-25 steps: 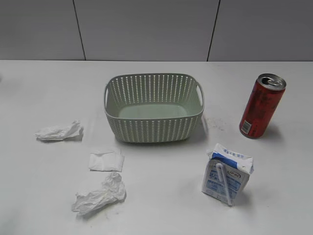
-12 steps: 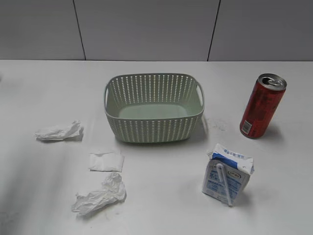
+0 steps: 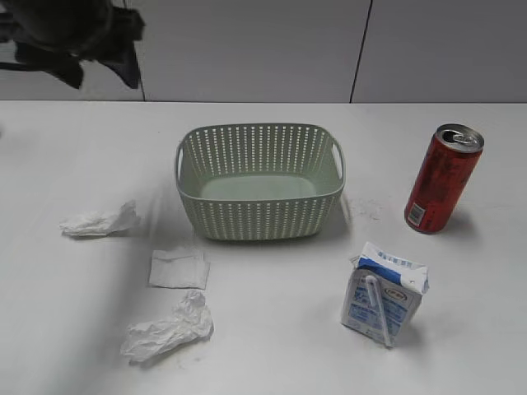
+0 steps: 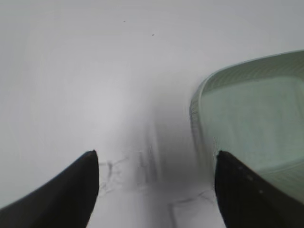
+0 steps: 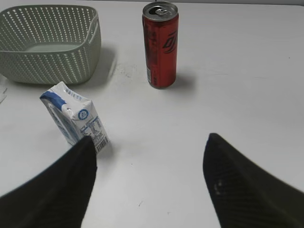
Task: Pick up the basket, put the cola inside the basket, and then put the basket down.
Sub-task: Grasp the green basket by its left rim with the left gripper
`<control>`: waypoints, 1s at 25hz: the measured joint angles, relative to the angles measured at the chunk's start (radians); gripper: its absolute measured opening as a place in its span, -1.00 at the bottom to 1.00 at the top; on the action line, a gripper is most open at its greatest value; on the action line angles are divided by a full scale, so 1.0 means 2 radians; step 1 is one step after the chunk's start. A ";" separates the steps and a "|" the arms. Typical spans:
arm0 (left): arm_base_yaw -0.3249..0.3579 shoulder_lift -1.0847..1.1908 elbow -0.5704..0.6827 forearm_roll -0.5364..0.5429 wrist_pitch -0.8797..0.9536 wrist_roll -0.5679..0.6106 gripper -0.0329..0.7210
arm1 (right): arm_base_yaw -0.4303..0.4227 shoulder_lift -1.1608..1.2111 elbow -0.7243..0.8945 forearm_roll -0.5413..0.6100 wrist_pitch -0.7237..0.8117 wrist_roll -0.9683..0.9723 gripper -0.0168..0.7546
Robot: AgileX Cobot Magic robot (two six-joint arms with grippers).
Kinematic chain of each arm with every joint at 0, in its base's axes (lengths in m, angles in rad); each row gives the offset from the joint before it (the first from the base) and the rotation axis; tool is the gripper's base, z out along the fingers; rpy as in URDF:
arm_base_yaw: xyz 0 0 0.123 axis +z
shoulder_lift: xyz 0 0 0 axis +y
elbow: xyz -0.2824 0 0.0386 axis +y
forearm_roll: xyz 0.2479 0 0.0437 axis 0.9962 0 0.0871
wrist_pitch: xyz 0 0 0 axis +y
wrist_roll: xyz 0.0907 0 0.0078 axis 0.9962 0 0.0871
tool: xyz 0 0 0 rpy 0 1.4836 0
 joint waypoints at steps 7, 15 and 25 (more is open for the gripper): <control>-0.042 0.118 -0.077 0.009 0.031 -0.054 0.61 | 0.000 0.000 0.000 0.000 0.000 0.000 0.41; -0.042 0.180 -0.087 -0.012 0.021 -0.057 0.61 | 0.000 0.000 0.000 0.000 0.000 0.000 0.41; -0.044 0.226 -0.088 -0.034 -0.010 -0.058 0.61 | 0.000 0.000 0.000 0.000 0.000 0.000 0.41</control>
